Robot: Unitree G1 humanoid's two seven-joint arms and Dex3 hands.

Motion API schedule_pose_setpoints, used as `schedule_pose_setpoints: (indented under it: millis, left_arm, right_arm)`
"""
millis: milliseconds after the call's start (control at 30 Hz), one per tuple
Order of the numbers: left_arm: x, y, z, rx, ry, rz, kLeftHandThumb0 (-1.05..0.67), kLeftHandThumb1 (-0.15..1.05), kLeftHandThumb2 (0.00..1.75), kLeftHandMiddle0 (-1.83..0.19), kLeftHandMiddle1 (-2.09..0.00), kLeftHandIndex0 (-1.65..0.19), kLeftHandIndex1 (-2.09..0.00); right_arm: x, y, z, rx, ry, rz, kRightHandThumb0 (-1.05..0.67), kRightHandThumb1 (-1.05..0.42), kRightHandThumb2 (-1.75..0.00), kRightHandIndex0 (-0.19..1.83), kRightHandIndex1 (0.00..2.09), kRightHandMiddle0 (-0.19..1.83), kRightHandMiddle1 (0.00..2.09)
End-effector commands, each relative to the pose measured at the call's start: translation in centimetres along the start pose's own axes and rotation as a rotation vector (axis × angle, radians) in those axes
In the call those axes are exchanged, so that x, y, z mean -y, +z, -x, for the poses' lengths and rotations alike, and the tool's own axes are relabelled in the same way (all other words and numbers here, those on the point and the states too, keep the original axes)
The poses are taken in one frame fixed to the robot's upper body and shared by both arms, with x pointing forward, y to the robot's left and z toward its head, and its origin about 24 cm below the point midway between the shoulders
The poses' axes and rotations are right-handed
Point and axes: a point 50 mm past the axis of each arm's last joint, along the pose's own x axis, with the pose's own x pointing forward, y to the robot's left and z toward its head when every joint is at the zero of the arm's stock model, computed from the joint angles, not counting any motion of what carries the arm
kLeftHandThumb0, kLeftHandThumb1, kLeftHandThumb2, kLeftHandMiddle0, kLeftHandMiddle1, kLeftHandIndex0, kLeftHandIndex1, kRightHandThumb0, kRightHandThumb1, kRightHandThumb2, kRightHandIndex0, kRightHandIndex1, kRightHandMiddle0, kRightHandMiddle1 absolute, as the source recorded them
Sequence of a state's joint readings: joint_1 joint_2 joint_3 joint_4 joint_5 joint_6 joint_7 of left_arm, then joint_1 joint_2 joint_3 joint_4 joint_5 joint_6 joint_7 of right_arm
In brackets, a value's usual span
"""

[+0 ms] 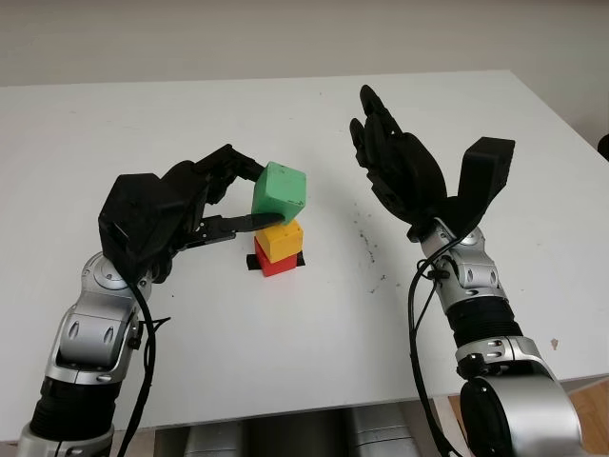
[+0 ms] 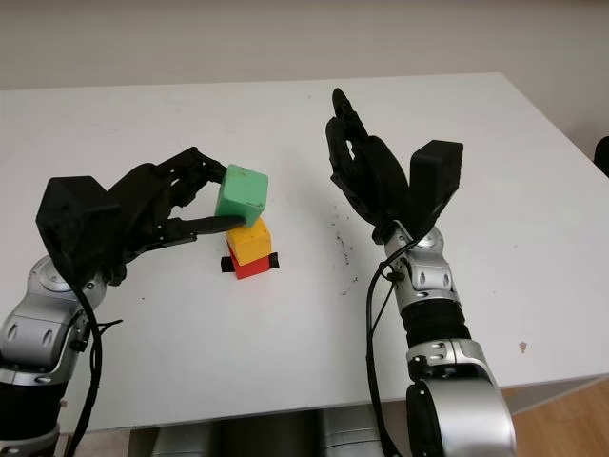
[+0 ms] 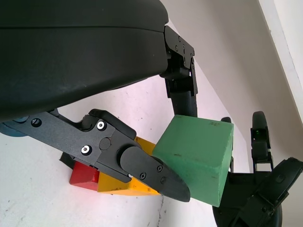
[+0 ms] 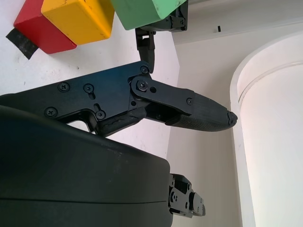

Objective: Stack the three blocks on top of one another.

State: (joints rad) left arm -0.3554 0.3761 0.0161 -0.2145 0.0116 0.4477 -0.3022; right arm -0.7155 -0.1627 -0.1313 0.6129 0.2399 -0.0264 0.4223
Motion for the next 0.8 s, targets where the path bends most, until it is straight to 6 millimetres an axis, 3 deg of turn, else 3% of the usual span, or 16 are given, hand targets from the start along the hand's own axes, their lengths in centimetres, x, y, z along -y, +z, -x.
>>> schedule_pose_setpoints:
  millis: [0, 767]
  left_arm:
    - [0.0, 0.0, 0.0, 0.009, 0.005, -0.002, -0.5, 0.95, 0.05, -0.08, -0.06, -0.48, -1.56]
    - [0.8, -1.2, 0.0, -0.038, -0.004, -0.034, -0.44, 0.95, 0.05, -0.08, -0.05, -0.43, -1.53]
  right_arm:
    - [-0.1, 1.0, -0.4, 0.039, 0.009, 0.016, -0.75, -1.05, -0.7, -0.19, 0.0, -0.19, 0.0]
    - [0.0, 0.9, -0.2, 0.035, 0.015, 0.006, -0.76, -1.05, -0.68, -0.19, 0.0, -0.19, 0.0]
